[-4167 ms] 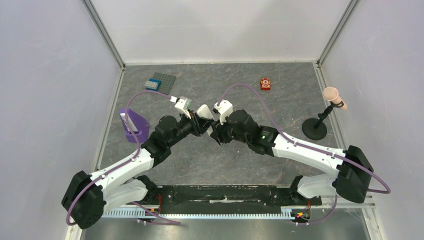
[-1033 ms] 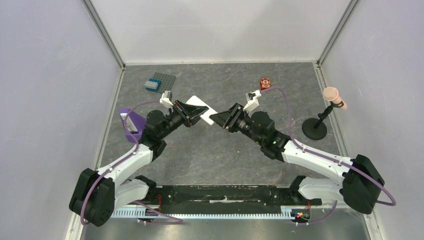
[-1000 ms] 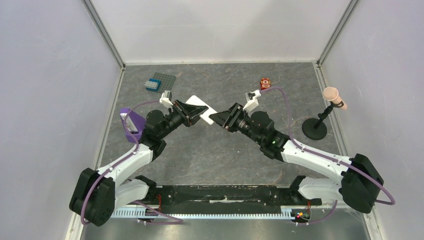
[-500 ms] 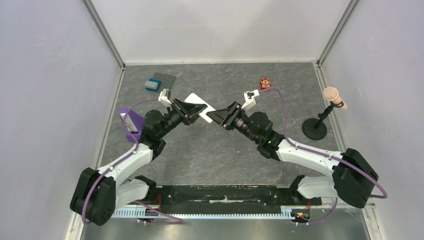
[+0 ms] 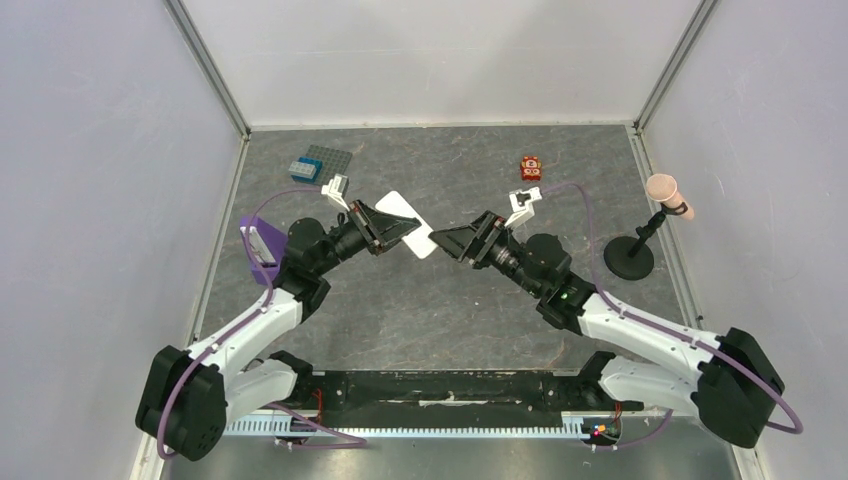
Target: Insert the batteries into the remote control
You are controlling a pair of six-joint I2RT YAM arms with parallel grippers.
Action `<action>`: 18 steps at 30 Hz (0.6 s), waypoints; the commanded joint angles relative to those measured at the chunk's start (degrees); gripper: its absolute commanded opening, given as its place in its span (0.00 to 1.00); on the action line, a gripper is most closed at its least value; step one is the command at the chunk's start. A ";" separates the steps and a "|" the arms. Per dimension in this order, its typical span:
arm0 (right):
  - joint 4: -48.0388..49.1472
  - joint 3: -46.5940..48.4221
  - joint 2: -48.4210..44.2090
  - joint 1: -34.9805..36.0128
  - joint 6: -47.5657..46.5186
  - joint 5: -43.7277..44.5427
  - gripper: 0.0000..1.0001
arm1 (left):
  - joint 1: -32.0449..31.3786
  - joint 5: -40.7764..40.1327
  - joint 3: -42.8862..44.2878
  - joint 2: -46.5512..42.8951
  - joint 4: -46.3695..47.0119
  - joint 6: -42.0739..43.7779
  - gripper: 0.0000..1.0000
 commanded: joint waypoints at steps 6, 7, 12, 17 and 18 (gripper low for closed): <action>1.63 0.59 -3.47 -0.91 -8.42 -9.40 0.82 | 0.47 6.66 4.05 -1.63 0.71 12.92 0.02; 1.82 0.73 -2.95 -0.87 -8.99 -10.51 0.82 | 0.54 7.31 4.25 -1.75 0.79 13.67 0.02; 1.88 1.86 -1.13 -0.87 -12.80 -14.99 0.80 | 0.47 11.93 5.86 -2.17 0.65 18.00 0.02; -0.58 4.54 -0.09 -0.92 -17.84 -19.39 0.79 | 0.51 19.84 7.88 -1.05 -1.05 22.04 0.02; -1.41 5.19 -0.01 -0.93 -19.24 -20.02 0.79 | 0.49 21.52 8.27 -0.62 -1.21 22.29 0.02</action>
